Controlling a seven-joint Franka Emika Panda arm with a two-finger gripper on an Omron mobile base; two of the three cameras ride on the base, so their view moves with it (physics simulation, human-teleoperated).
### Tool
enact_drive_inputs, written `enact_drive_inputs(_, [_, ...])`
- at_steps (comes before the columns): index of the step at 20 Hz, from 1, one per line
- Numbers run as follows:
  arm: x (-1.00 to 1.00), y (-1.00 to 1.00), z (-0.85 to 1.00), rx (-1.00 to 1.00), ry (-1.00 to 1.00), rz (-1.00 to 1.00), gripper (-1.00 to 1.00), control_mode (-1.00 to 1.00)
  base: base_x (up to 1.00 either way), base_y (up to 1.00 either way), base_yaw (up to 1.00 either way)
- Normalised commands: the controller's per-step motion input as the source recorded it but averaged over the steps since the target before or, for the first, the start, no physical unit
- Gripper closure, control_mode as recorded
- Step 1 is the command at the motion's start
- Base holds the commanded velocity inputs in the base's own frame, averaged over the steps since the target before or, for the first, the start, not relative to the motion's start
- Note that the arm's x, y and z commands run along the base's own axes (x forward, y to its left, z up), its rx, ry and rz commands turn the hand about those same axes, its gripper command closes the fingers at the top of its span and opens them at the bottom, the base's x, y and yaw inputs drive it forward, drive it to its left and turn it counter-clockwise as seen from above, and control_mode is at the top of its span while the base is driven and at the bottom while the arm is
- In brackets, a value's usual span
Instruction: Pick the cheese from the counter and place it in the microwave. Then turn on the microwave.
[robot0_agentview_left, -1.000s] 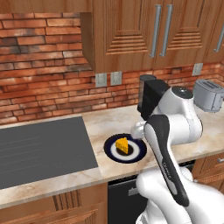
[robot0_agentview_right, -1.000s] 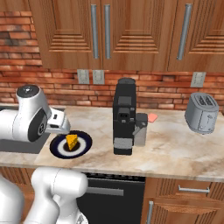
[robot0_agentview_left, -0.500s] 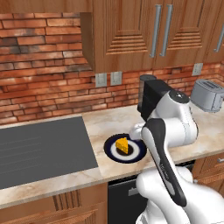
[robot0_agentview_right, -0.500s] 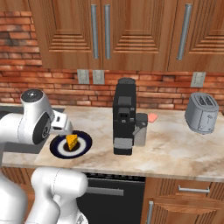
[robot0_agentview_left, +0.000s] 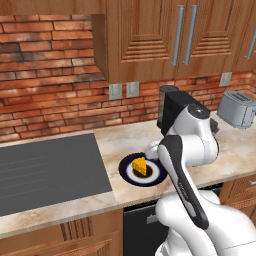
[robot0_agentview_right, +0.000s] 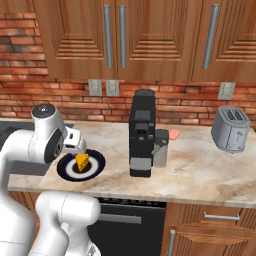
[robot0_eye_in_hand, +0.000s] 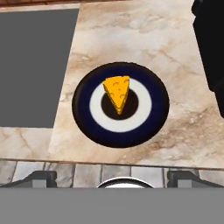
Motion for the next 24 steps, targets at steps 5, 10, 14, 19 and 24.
enact_drive_inputs(5, [0.17,0.00,-0.24,0.00,0.00,0.00,-1.00,-1.00,0.00,0.00,0.00])
enact_drive_inputs(10, [0.18,0.01,-0.22,0.00,0.00,0.00,-1.00,-1.00,0.00,0.00,0.00])
enact_drive_inputs(14, [0.20,0.03,-0.21,0.00,0.00,0.00,-1.00,-1.00,0.00,0.00,0.00])
enact_drive_inputs(19, [0.16,0.05,-0.20,0.00,0.00,0.00,-1.00,-1.00,0.00,0.00,0.00])
enact_drive_inputs(24, [0.13,0.03,-0.20,0.00,0.00,0.00,-1.00,-1.00,0.00,0.00,0.00])
